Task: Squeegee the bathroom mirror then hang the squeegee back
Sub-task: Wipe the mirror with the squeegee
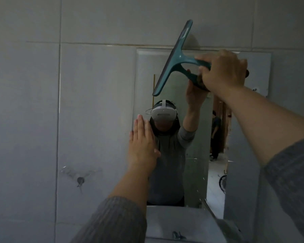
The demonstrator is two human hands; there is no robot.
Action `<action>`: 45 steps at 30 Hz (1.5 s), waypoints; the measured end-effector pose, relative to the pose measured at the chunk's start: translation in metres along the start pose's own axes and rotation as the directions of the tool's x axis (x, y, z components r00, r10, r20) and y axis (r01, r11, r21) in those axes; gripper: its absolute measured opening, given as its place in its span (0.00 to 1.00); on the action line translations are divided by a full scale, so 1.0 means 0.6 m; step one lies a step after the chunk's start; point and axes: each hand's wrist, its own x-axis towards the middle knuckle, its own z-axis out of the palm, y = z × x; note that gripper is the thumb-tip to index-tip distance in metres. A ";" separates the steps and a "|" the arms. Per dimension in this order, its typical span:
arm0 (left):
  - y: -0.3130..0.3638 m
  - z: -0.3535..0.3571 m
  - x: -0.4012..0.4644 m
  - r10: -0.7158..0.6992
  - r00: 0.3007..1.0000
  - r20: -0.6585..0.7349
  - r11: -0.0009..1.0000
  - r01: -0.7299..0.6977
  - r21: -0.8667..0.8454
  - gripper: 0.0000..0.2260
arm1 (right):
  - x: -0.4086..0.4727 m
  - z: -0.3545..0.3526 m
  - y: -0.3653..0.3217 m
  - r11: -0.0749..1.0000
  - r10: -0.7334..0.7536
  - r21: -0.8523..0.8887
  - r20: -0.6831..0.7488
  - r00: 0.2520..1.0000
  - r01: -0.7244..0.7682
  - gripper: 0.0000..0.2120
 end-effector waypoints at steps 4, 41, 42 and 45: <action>0.003 0.002 0.002 -0.019 1.000 0.005 0.999 0.019 0.029 0.48 | -0.022 -0.026 0.050 0.995 0.099 -0.023 0.016 0.995 -0.099 0.17; -0.023 0.041 -0.034 -0.148 0.987 -0.057 0.986 0.144 -0.081 0.50 | -0.251 0.070 -0.128 0.568 0.502 0.595 0.298 0.812 -0.569 0.10; -0.023 0.043 -0.035 -0.163 0.984 -0.070 0.984 0.156 -0.092 0.51 | -0.252 0.070 -0.130 0.607 0.476 0.571 0.295 0.828 -0.553 0.10; -0.024 0.046 -0.039 -0.226 0.966 -0.125 0.972 0.216 -0.091 0.54 | -0.248 0.068 -0.121 0.730 0.394 0.477 0.292 0.872 -0.489 0.12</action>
